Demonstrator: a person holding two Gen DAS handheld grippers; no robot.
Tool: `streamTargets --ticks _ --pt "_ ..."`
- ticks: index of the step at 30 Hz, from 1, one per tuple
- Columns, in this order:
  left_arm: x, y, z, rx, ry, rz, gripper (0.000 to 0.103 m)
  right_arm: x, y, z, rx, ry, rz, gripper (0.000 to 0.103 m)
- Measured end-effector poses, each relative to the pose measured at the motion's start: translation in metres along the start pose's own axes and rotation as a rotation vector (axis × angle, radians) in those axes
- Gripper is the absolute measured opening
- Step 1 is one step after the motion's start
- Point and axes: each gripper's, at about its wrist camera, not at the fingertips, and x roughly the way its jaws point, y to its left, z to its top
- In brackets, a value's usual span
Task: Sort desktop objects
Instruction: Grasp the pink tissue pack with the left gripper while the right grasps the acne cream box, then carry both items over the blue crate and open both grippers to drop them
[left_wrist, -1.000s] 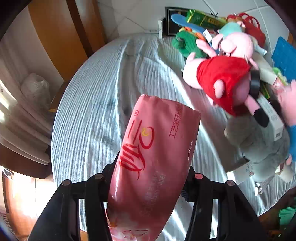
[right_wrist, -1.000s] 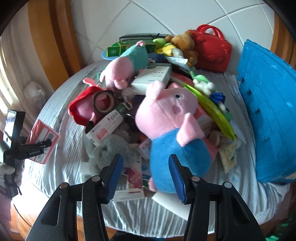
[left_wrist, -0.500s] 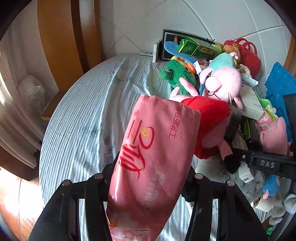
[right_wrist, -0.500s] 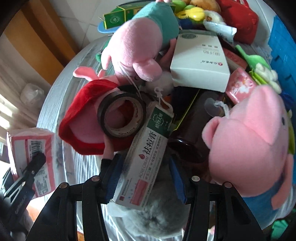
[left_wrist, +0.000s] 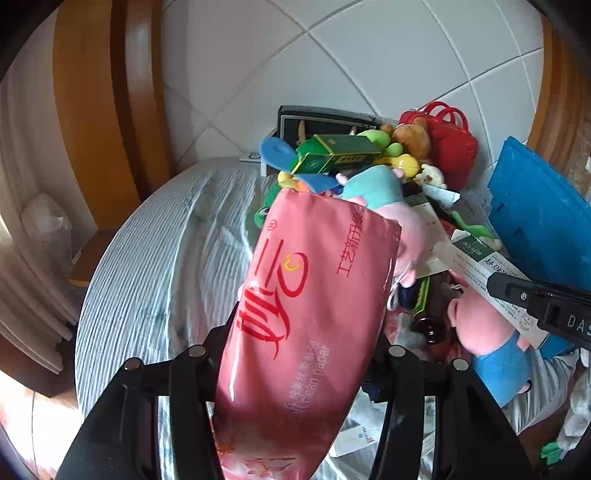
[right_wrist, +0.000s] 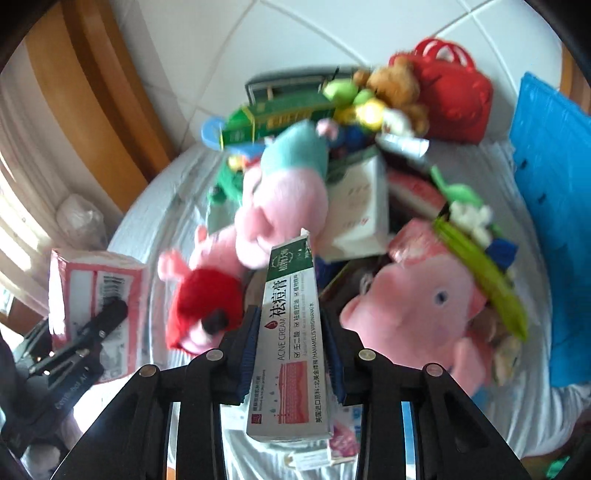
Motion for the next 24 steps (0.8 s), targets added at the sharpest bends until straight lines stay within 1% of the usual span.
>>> streamTargets --ticks 3,5,8,12,16,19,21,22,24 --pt "-0.012 -0.028 0.012 0.036 -0.038 -0.029 0.051 -0.028 -0.008 0.008 0.002 -0.059 -0.014 0.032" --pt "-0.020 -0.050 0.021 0.063 -0.064 -0.057 0.051 -0.049 -0.020 0.015 0.013 -0.097 -0.025 0.032" --pt "-0.035 -0.088 0.034 0.115 -0.112 -0.091 0.051 -0.084 -0.046 0.026 0.032 -0.162 -0.058 0.032" --pt "-0.055 -0.148 0.059 0.174 -0.166 -0.158 0.051 -0.137 -0.083 0.044 0.048 -0.244 -0.110 0.032" --pt "-0.081 -0.222 0.083 0.237 -0.232 -0.220 0.051 -0.190 -0.142 0.058 0.052 -0.312 -0.189 0.032" --pt "-0.106 -0.288 0.104 0.275 -0.291 -0.280 0.051 -0.230 -0.196 0.066 0.040 -0.346 -0.272 0.032" --pt "-0.119 -0.339 0.120 0.293 -0.311 -0.331 0.051 -0.249 -0.238 0.071 0.028 -0.343 -0.341 0.032" --pt "-0.122 -0.365 0.129 0.297 -0.306 -0.364 0.051 -0.256 -0.264 0.075 0.025 -0.329 -0.375 0.032" --pt "-0.126 -0.420 0.145 0.310 -0.286 -0.411 0.051 -0.265 -0.312 0.082 0.030 -0.292 -0.411 0.032"
